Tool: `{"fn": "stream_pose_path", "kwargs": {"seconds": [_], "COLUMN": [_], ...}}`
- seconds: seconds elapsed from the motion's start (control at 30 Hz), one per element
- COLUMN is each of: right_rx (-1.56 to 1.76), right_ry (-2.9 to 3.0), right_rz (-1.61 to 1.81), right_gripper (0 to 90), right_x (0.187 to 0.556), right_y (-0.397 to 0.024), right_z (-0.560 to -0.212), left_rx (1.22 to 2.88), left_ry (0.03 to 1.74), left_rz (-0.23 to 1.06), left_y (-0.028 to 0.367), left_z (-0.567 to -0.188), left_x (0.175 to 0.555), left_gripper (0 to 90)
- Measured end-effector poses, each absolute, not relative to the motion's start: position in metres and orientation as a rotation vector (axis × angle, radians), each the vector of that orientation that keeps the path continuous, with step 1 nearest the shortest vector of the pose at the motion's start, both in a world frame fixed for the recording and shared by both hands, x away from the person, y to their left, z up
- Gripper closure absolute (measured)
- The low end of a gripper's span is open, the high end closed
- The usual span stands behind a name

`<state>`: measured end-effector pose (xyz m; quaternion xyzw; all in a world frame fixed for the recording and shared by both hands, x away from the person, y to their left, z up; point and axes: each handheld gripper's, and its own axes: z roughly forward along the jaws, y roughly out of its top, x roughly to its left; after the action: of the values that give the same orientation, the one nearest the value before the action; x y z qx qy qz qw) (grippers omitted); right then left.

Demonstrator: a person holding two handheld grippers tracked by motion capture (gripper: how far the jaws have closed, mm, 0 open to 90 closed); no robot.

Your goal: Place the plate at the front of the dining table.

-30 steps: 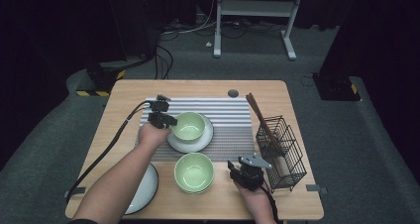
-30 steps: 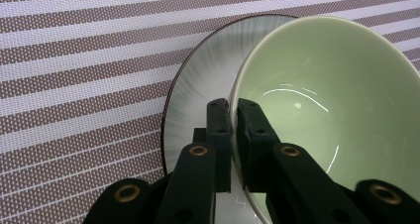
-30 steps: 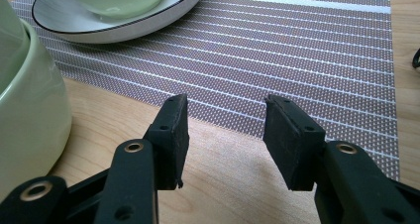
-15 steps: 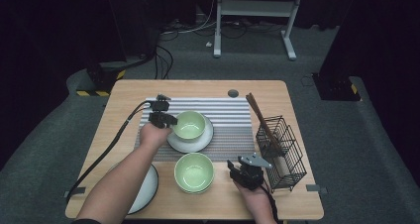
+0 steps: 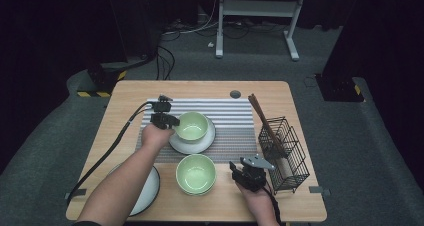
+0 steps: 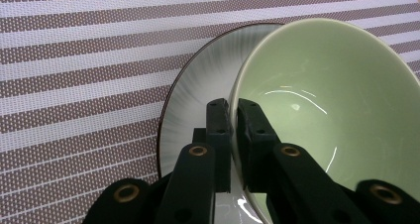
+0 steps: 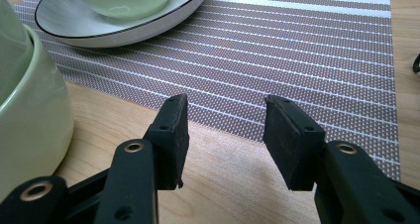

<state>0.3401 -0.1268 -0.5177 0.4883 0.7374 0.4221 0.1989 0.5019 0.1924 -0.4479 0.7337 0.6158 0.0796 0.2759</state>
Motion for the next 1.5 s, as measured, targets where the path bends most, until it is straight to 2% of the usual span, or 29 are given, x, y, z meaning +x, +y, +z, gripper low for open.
{"fn": "stream_pose_path", "kwargs": {"seconds": [0.3, 0.67, 1.27, 1.5], "right_rx": [1.363, 1.355, 1.348, 1.345], "right_ry": [2.064, 2.072, 2.076, 2.076], "right_rz": [1.179, 1.173, 1.169, 1.167], "right_gripper": [51.9, 51.7, 51.7, 51.7], "right_x": [0.34, 0.34, 0.34, 0.34], "right_y": [-0.127, -0.126, -0.124, -0.124], "right_z": [-0.517, -0.518, -0.518, -0.518], "left_rx": [1.972, 2.001, 2.003, 2.011], "left_ry": [1.638, 1.577, 1.525, 1.498], "left_rz": [0.207, 0.251, 0.338, 0.334], "left_y": [0.192, 0.19, 0.196, 0.197], "left_z": [-0.448, -0.444, -0.427, -0.421], "left_x": [0.5, 0.494, 0.48, 0.473], "left_gripper": [83.4, 64.5, 48.1, 43.6]}}
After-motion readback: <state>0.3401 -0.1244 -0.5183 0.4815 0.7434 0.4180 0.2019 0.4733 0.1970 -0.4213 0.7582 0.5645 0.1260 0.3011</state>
